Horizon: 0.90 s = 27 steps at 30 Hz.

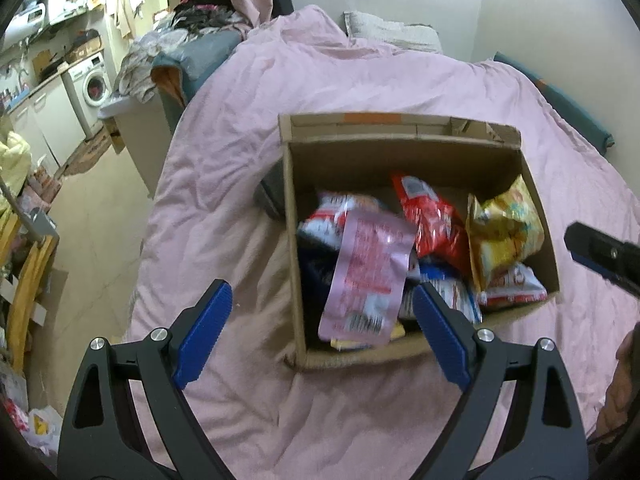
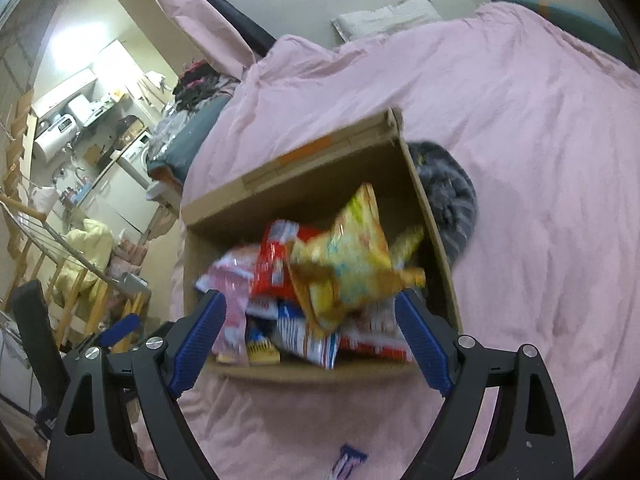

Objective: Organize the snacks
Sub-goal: 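Withdraw both tools from the box toward the remaining snack bars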

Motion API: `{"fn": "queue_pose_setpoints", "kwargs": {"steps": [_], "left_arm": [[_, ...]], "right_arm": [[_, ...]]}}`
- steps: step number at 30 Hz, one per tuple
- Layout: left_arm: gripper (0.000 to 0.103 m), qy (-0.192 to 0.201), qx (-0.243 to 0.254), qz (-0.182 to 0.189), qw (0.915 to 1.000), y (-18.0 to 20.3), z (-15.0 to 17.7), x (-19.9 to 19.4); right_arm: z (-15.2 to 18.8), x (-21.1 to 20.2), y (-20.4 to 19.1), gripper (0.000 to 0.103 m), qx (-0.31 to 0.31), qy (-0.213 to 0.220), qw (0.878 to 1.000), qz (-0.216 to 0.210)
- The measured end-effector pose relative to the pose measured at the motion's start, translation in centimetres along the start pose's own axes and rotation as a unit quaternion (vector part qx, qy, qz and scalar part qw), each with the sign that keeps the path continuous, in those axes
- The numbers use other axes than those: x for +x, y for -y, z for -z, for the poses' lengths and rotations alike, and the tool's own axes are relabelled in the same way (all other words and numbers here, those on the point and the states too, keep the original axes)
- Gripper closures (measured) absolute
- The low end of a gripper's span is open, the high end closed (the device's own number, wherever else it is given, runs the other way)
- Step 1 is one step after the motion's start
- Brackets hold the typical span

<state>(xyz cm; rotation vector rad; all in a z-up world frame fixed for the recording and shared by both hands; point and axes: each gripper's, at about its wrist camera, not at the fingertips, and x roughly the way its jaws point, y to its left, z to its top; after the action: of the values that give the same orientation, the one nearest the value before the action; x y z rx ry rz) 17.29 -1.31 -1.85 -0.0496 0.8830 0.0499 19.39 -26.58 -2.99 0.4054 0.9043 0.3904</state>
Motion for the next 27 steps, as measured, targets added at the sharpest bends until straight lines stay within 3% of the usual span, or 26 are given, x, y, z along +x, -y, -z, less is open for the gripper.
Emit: {"fn": "queue_pose_setpoints", "kwargs": {"steps": [11,21,25,27], "left_arm": [[0.013,-0.028,-0.015,-0.001,0.9995,-0.8,3.9,-1.3],[0.013,-0.046,-0.043,-0.011,0.9979,-2.8,6.2,-1.7],[0.013,-0.053,-0.066,-0.012,0.9963,-4.2,6.6,-1.7],[0.013,-0.052,-0.068,-0.016,0.9962,-4.7,6.7,-1.7]], "right_arm": [[5.2,0.5,0.7,0.014,0.025,-0.076,0.996,0.043],[10.1,3.9,4.4,0.014,0.133,-0.197,0.971,0.028],[11.5,5.2,4.3,0.015,0.132,-0.227,0.964,0.037],[12.3,6.2,3.6,0.020,0.113,-0.248,0.961,0.052]]}}
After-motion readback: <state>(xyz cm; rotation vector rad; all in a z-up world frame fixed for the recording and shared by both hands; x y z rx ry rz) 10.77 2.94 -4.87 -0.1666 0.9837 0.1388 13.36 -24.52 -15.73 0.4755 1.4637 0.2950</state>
